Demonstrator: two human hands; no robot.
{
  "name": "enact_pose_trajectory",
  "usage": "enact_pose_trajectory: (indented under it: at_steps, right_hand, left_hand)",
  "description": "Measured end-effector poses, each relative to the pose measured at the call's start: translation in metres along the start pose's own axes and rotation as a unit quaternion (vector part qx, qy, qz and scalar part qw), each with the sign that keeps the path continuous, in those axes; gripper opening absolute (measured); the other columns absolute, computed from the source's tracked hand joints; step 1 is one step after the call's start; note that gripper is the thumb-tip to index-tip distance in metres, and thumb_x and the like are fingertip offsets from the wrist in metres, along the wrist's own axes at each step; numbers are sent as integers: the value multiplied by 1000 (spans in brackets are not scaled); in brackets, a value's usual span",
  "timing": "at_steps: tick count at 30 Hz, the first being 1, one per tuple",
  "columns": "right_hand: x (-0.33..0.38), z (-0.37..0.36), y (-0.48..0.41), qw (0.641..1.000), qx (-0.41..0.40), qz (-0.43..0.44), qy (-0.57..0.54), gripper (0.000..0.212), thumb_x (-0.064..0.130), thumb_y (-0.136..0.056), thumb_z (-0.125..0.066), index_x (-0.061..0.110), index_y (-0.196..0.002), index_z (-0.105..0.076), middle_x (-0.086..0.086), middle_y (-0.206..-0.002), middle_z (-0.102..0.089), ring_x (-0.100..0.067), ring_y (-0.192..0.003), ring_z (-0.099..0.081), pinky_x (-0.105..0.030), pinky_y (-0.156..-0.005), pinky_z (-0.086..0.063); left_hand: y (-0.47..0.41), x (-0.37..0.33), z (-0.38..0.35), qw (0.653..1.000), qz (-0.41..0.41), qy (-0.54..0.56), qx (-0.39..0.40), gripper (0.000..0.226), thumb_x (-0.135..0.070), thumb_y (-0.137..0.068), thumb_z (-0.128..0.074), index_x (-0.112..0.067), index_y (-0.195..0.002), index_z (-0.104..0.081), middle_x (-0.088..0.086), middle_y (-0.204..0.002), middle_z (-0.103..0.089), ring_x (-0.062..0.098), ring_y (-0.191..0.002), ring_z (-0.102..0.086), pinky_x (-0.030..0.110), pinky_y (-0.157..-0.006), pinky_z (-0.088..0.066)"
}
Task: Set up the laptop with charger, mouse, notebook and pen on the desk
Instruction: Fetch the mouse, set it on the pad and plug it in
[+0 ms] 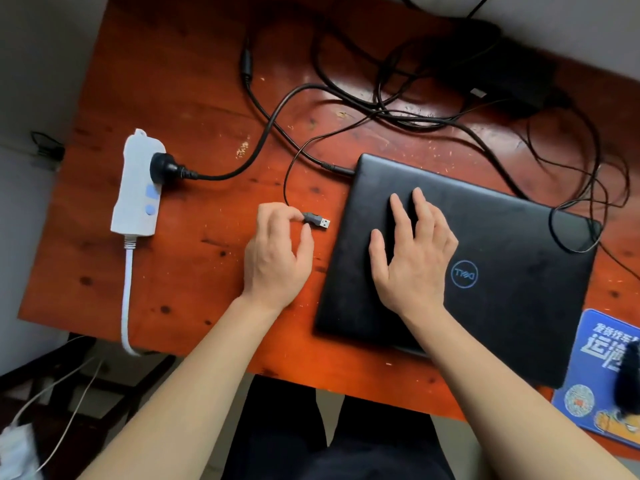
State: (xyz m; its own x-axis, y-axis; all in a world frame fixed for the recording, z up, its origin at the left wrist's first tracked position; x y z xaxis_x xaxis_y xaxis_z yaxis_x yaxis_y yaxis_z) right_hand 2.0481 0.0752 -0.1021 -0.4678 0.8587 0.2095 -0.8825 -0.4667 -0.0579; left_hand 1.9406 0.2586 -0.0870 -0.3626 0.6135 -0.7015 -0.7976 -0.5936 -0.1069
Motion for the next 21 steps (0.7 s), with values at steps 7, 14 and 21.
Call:
enact_pose_trajectory:
  at_steps: [7,14,21]
  right_hand:
    - [1,1,-1,1000,-7,-1,0,57,44,-96,-49,19,-147,-46,-9,-158,-33,-30,-141,-31,-47,-111,-23]
    - [1,2,0,1000,-15,2,1,56,44,-97,-49,19,-147,-46,-10,-157,-35,-30,-141,-33,-48,-111,-26]
    - [1,1,0,1000,-17,1,6,56,44,-96,-49,20,-147,-46,-9,-158,-35,-30,-141,-32,-44,-112,-22]
  left_hand:
    - [-16,8,-13,974,-121,-93,167,40,-14,-92,-61,-6,-131,-60,10,-131,-56,23,-111,-53,38,-91,-53]
    - [-13,15,-18,977,-158,-55,131,24,-15,-96,-64,-5,-115,-71,14,-111,-61,25,-93,-51,40,-82,-50]
    - [-5,13,-20,969,-206,-55,128,22,-18,-96,-63,-8,-114,-72,11,-103,-64,30,-92,-55,45,-74,-46]
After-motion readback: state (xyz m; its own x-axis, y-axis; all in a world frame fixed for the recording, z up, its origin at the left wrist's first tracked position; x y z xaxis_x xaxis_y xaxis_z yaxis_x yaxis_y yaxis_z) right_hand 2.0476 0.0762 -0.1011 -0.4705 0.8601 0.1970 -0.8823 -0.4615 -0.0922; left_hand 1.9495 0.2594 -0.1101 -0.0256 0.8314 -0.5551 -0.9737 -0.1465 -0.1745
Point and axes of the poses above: each hand's wrist, its own y-axis away from the middle knuckle, its own z-axis out of the back of the hand, x = y × z, the point moved 7 cm from there along -y, towards the middle knuckle
